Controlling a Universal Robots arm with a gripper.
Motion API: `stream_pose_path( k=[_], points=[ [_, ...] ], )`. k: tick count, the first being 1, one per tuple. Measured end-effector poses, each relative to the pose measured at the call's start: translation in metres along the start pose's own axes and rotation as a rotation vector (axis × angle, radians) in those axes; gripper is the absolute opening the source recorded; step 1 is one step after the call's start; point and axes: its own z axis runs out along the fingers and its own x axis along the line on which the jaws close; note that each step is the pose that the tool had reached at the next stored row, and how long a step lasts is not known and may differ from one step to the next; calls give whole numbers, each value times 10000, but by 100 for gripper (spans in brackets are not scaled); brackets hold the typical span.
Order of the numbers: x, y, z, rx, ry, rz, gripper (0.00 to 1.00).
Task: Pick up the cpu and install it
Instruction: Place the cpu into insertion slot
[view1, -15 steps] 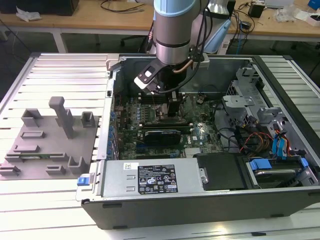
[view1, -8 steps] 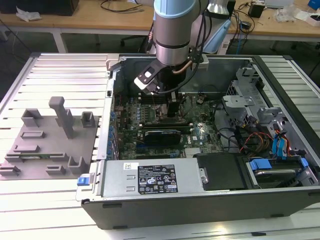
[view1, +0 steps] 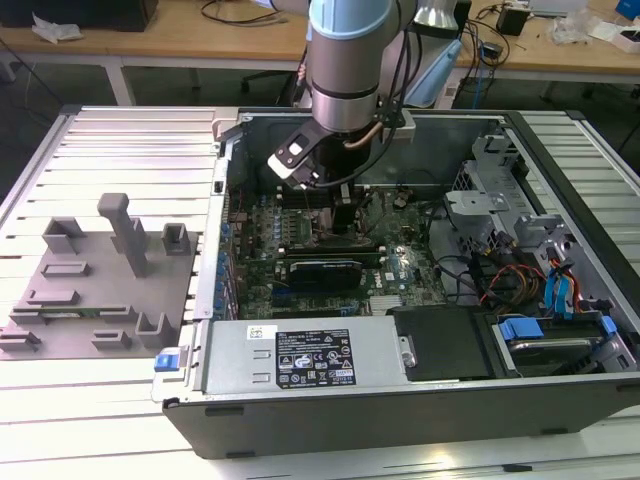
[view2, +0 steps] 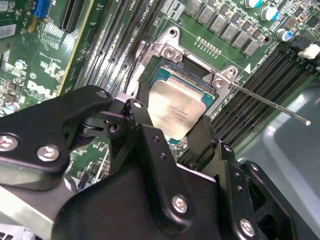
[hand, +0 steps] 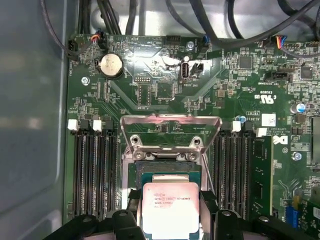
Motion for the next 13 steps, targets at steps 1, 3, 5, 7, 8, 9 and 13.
stream_pose_path(
  k=[1,3,5,7,8,9,13],
  points=[
    [6,1,9,33,0,2,55],
    [9,9,23,52,0,1,55],
    [9,22,38,61,1,2,55],
    [10,22,60,62,1,-2,55],
    [10,22,71,62,3,-31,55],
    [12,22,75,61,4,-57,55],
    [15,22,91,61,5,-90,55]
  ],
)
